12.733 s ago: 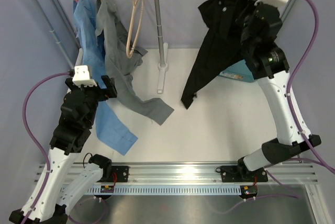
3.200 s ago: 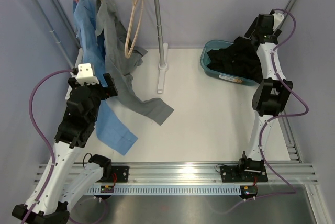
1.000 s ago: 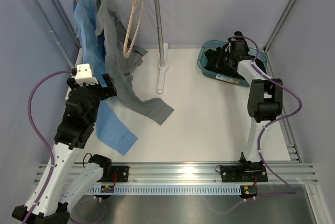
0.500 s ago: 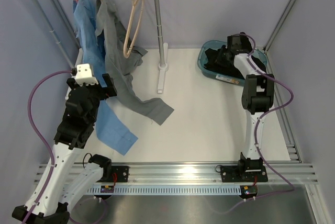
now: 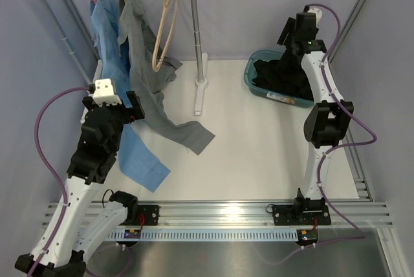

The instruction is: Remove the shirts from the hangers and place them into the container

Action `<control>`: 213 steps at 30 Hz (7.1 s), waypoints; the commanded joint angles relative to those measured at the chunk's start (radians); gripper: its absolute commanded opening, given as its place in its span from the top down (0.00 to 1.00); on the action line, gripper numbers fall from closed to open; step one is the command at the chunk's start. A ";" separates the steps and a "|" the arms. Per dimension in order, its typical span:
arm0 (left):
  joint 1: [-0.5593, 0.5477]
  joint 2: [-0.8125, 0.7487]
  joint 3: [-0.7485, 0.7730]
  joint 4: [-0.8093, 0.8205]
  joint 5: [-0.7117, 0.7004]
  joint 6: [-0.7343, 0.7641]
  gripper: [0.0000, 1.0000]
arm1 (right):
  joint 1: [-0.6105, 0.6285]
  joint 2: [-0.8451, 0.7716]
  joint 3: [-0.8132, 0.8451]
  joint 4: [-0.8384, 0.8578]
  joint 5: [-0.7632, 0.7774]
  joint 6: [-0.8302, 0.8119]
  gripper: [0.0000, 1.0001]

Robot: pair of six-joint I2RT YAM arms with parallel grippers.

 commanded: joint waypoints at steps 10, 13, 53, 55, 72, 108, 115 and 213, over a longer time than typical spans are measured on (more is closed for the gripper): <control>0.005 0.013 -0.003 0.056 -0.003 -0.014 0.01 | -0.104 0.240 0.314 -0.014 0.128 0.001 0.21; 0.005 0.018 -0.004 0.055 -0.003 -0.014 0.01 | -0.104 0.292 0.328 0.009 0.122 -0.016 0.18; 0.007 -0.002 -0.003 0.055 0.010 -0.020 0.01 | 0.036 0.012 -0.269 0.076 -0.055 0.058 1.00; 0.007 0.001 -0.001 0.055 0.010 -0.020 0.01 | 0.036 0.007 -0.214 0.045 -0.033 0.033 1.00; 0.008 0.012 -0.004 0.055 0.003 -0.017 0.01 | 0.030 0.236 0.285 -0.015 0.299 -0.021 0.18; 0.010 0.000 -0.003 0.055 0.035 -0.030 0.01 | 0.025 -0.099 -0.295 0.151 0.080 -0.041 1.00; 0.010 -0.005 -0.001 0.055 0.032 -0.030 0.01 | 0.028 0.012 -0.257 0.020 -0.093 0.053 1.00; 0.013 -0.036 0.000 0.058 0.038 -0.024 0.01 | -0.178 -0.025 -0.257 -0.004 -0.198 0.157 1.00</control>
